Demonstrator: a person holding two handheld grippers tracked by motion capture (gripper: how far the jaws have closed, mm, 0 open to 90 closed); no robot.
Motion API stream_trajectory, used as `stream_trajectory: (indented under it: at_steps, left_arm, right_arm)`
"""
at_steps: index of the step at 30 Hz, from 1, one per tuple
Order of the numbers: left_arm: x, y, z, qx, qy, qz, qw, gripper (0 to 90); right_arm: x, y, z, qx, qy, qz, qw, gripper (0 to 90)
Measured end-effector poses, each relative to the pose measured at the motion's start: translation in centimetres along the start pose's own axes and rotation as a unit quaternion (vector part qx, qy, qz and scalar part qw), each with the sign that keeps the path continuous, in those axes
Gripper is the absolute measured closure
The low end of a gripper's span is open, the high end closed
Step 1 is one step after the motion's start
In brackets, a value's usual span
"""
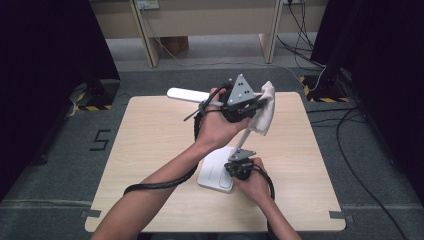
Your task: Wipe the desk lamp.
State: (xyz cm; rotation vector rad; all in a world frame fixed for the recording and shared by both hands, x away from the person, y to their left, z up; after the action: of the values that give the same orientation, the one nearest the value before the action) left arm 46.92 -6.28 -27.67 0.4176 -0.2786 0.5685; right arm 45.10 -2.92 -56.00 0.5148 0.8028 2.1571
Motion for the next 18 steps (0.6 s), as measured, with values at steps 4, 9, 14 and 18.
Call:
stream_trajectory:
  at_steps: [4,9,14,18]
  left_arm:
    - [-0.2,0.0,0.1,-0.002,-0.002,-0.001,1.0000,84.3]
    - [-0.3,0.8,0.2,-0.009,-0.003,0.000,0.9999,84.4]
    - [-0.1,2.3,0.3,-0.018,-0.003,0.005,0.9998,84.5]
    - [0.0,3.4,0.3,-0.025,-0.006,0.008,0.9996,84.5]
  right_arm:
    - [0.0,0.0,0.0,-0.001,-0.001,0.001,1.0000,88.0]
    - [0.0,0.0,0.0,-0.002,-0.001,0.000,1.0000,88.0]
    - [0.0,0.0,-0.1,-0.003,-0.004,-0.001,1.0000,88.0]
    - [0.0,0.0,0.0,-0.003,-0.004,-0.001,1.0000,88.0]
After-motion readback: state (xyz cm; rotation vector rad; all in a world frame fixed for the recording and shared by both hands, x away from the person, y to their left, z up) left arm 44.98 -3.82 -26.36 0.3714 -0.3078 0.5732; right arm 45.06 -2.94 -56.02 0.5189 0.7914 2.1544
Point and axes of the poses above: each handheld gripper's, and its own axes: y roughly backward along the jaws, z roughly out of its top, x roughly to its left, the point moved 10 cm from there along -y, roughly forward along the jaws, and after that the axes turned 9 degrees about -y, right-handed, at the moved point
